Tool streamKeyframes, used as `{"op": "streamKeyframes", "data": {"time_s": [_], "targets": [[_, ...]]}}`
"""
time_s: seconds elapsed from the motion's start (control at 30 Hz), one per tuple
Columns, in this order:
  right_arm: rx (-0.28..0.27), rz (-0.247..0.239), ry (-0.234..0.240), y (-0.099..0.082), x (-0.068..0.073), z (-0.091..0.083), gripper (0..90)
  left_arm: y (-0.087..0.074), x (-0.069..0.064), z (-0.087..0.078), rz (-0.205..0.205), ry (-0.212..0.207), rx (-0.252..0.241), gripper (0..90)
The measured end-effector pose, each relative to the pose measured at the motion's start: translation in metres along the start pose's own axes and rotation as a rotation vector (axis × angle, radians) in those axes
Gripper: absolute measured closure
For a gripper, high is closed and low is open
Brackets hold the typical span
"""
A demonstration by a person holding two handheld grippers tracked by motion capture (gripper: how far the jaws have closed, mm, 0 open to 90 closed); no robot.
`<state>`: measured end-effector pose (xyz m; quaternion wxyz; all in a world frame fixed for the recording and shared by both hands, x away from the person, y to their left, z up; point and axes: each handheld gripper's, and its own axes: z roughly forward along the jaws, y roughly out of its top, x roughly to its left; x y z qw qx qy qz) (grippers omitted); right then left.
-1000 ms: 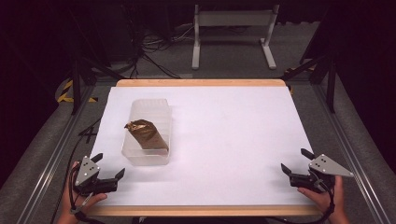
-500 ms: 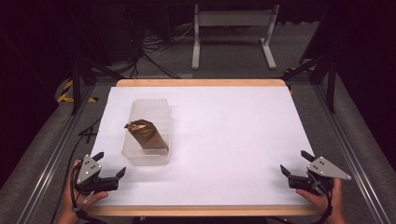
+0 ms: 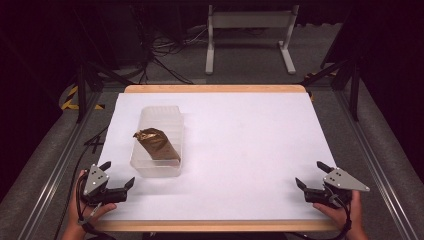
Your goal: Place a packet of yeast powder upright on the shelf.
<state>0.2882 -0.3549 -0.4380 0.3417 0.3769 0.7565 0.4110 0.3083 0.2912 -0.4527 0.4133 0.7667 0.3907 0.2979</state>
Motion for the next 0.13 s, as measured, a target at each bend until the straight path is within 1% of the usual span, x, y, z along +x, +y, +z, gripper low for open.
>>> {"op": "streamKeyframes", "data": {"time_s": [0.13], "targets": [[0.004, 0.007, 0.005, 0.0002, 0.0003, 0.0017, 10.7, -0.0016, 0.0008, 0.0001, -0.008, 0.006, 0.009, 5.6]]}}
